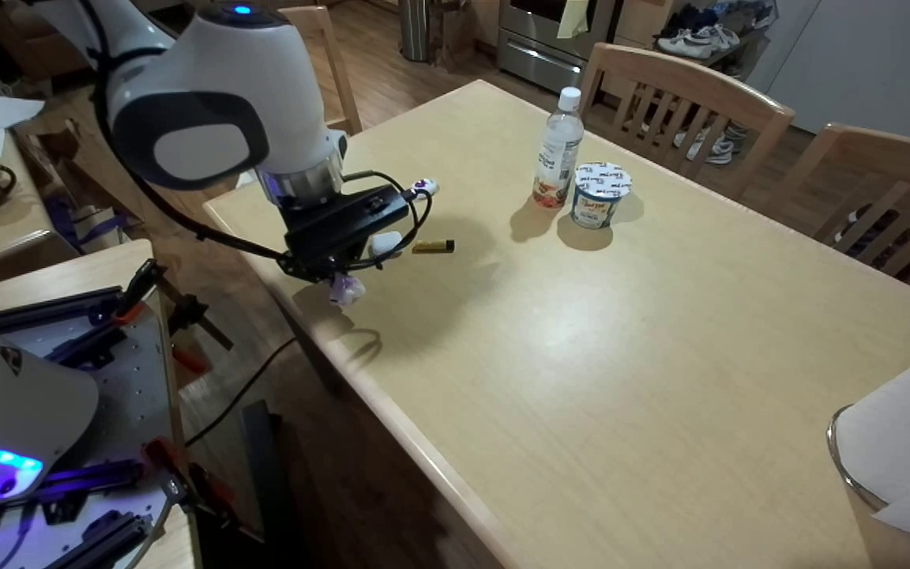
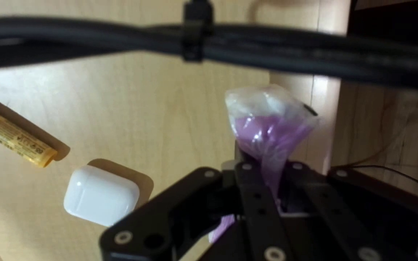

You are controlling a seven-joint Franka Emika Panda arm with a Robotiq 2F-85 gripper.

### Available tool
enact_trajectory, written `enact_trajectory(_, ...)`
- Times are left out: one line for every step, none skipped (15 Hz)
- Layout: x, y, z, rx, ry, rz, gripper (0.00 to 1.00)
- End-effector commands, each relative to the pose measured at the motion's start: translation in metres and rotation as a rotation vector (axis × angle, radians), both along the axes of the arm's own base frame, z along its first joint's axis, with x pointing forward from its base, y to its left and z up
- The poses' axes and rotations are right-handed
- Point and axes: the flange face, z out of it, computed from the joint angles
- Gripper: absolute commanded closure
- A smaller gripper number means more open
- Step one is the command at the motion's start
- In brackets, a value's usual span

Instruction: Move the purple pack slightly to the right

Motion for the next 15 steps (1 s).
enact_trajectory(0.000, -0.016, -0.013, 0.014, -0.024, 0.007, 0.93)
enact_trajectory(0.000, -0.020, -0.015, 0.014, -0.029, 0.004, 0.93)
enact_trajectory(0.000, -0.023, -0.018, 0.014, -0.030, 0.000, 0.93)
enact_trajectory(0.000, -0.026, -0.020, 0.015, -0.032, -0.007, 0.93)
enact_trajectory(-0.001, -0.028, -0.022, 0.017, -0.033, -0.011, 0.93)
enact_trajectory(-0.001, -0.030, -0.023, 0.019, -0.035, -0.015, 0.92)
enact_trajectory(0.000, -0.032, -0.025, 0.020, -0.038, -0.018, 0.93)
enact_trajectory(0.000, -0.033, -0.026, 0.021, -0.034, -0.015, 0.92)
enact_trajectory(0.000, -0.034, -0.027, 0.021, -0.033, -0.015, 0.92)
enact_trajectory(0.001, -0.033, -0.028, 0.032, -0.022, -0.020, 0.62)
enact_trajectory(0.001, -0.033, -0.029, 0.034, -0.017, -0.023, 0.60)
enact_trajectory(0.001, -0.032, -0.029, 0.038, -0.020, -0.023, 0.56)
enact_trajectory(0.002, -0.031, -0.029, 0.042, -0.018, -0.020, 0.50)
enact_trajectory(0.001, -0.029, -0.028, 0.041, -0.019, -0.021, 0.42)
enact_trajectory(0.001, -0.029, -0.026, 0.038, -0.023, -0.026, 0.37)
